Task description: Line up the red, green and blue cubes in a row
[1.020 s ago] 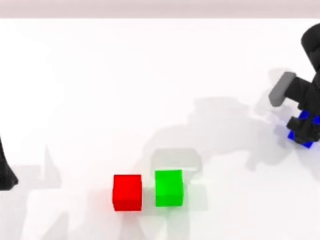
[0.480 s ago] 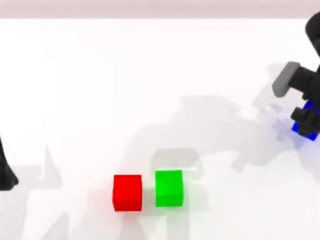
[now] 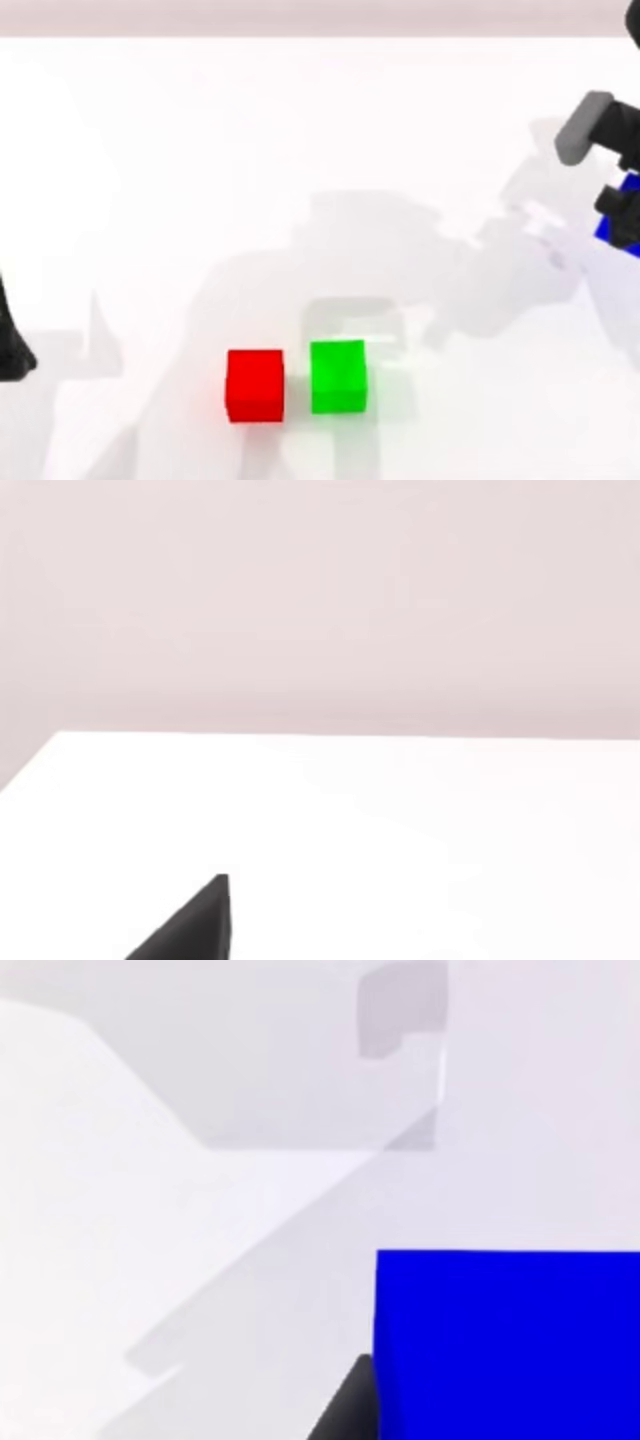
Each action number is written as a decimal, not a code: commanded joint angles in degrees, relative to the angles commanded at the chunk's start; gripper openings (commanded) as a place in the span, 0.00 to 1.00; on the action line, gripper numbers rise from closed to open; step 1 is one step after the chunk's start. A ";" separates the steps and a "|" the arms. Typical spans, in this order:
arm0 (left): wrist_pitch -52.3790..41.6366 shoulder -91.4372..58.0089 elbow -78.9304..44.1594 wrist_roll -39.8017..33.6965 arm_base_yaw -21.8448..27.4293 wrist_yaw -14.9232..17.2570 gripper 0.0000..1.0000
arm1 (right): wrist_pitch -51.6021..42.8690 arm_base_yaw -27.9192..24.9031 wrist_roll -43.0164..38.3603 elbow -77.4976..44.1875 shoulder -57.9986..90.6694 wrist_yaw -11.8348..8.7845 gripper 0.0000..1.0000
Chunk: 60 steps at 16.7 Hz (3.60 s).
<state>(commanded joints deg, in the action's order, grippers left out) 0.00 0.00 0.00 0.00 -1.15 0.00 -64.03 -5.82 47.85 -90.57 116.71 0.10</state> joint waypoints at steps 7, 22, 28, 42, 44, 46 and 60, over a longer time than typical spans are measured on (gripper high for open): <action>0.00 0.00 0.00 0.00 0.00 0.00 1.00 | -0.19 -11.68 0.31 3.99 -4.04 -0.05 0.00; 0.00 0.00 0.00 0.00 0.00 0.00 1.00 | 0.76 -35.41 0.77 13.03 -12.29 -0.23 0.00; 0.00 0.00 0.00 0.00 0.00 0.00 1.00 | 12.29 -35.52 0.71 20.89 -8.86 -0.30 0.00; 0.00 0.00 0.00 0.00 0.00 0.00 1.00 | 15.18 -35.65 0.81 22.93 -7.92 -0.20 0.60; 0.00 0.00 0.00 0.00 0.00 0.00 1.00 | 15.18 -35.65 0.81 22.93 -7.92 -0.20 0.75; 0.00 0.00 0.00 0.00 0.00 0.00 1.00 | 15.18 -35.65 0.81 22.93 -7.92 -0.20 0.90; 0.00 0.00 0.00 0.00 0.00 0.00 1.00 | 10.75 -35.72 0.90 19.71 -9.26 -0.20 1.00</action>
<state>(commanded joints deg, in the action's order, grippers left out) 0.00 0.00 0.00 0.00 -1.15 0.00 -53.29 -41.55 48.74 -70.86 107.45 -0.10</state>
